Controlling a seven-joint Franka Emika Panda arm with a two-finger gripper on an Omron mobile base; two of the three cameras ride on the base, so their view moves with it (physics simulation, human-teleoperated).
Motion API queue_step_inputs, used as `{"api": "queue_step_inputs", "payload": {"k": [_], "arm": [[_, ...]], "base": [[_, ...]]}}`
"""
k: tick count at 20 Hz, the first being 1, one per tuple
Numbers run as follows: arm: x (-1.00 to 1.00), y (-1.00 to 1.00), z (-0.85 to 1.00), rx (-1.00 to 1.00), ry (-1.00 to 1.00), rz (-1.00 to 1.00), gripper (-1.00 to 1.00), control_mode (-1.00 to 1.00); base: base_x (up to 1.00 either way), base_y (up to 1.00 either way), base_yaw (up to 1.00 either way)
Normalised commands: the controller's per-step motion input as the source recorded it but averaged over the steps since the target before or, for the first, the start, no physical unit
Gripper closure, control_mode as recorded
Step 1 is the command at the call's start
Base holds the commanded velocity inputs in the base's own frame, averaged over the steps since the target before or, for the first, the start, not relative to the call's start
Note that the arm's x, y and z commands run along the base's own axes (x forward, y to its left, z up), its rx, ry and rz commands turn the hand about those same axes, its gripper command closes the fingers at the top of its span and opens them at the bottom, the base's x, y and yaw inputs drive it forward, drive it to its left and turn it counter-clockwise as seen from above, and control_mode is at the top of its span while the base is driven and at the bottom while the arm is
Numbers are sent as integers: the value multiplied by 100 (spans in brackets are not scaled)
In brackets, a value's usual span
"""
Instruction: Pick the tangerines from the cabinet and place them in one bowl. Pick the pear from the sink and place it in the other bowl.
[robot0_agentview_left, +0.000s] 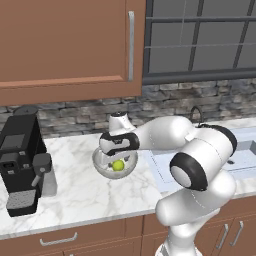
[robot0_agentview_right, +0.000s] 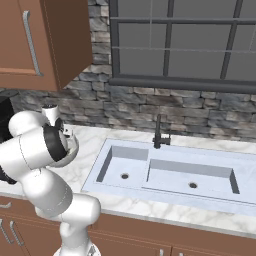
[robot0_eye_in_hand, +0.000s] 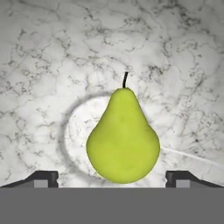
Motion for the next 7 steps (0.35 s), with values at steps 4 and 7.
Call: {"api": "queue_step_inputs", "payload": {"k": [4, 7], "arm": [[-13, 0, 10, 0, -10, 0, -100, -100], [-34, 0, 21, 0, -17, 0, -100, -100]], "base": [[0, 0, 0], [0, 0, 0]]}}
